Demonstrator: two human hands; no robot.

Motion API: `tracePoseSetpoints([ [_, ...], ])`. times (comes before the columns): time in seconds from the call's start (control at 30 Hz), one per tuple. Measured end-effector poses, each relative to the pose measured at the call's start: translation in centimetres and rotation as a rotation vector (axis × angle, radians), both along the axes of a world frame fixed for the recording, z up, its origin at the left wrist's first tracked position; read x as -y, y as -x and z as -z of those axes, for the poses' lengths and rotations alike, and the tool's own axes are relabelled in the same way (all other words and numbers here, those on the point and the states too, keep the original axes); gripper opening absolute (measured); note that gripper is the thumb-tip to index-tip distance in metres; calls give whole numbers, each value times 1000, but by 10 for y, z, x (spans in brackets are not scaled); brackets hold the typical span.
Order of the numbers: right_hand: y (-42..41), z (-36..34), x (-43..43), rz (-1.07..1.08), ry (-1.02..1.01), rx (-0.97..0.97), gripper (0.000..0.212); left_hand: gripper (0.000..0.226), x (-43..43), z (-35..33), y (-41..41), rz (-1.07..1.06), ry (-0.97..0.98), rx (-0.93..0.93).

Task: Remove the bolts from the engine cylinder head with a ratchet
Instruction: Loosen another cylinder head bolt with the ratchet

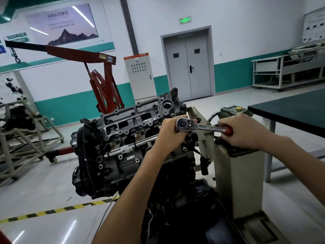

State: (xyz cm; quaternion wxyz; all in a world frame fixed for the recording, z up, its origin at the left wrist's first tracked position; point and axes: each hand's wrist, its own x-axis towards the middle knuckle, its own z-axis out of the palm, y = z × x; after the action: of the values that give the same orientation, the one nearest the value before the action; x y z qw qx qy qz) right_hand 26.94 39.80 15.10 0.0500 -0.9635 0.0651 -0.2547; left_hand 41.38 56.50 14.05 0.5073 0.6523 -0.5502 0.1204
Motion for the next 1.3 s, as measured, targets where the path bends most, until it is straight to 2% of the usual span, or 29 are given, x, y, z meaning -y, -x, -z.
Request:
tracePoseSetpoints([
  [0.07,0,15,-8,11,-62,28,5,36,2,4,1,2,63,-12],
  [0.2,7,69,-61,13,-484,154,10,43,17,13,10,-53,264,-21],
  [0.33,-10,98,-144,-224,-1023,277,18,47,27,17,14,-99,378,-110],
  [0.37,-15,100,-157,-268,-1099,290,19,47,27,17,14,-121,385,-100],
  [0.43,-18,100,-154,-260,-1084,281,21,47,25,16,13,-109,352,-107],
  [0.47,-14,97,-141,-231,-1004,266,23,46,23,16,11,-77,310,-112],
  [0.57,4,78,-82,-188,-661,100,23,45,12,12,4,-22,159,-67],
  [0.67,9,34,-21,-154,-249,-105,12,44,7,2,1,-1,46,-10],
  [0.73,4,3,1,-110,7,-120,9,46,6,-1,2,-19,21,21],
  [0.77,2,-5,5,-104,68,-92,10,46,6,-1,2,-29,37,22],
  [0.8,0,-4,6,-99,72,-70,9,46,7,1,3,-33,74,10],
  [0.87,1,17,-3,-95,-54,-49,6,44,11,7,7,-24,186,-27],
  [1.0,7,72,-61,-106,-522,154,8,43,27,17,16,-83,390,-94],
  [1.07,0,88,-102,-133,-743,254,18,43,32,18,21,-89,451,-179],
  [1.17,-17,102,-146,-276,-1080,270,25,46,33,18,20,-136,462,-169],
  [1.23,-19,101,-142,-259,-1044,258,27,46,28,16,18,-101,399,-186],
  [1.3,-8,91,-113,-221,-811,224,35,46,18,13,14,-66,279,-150],
])
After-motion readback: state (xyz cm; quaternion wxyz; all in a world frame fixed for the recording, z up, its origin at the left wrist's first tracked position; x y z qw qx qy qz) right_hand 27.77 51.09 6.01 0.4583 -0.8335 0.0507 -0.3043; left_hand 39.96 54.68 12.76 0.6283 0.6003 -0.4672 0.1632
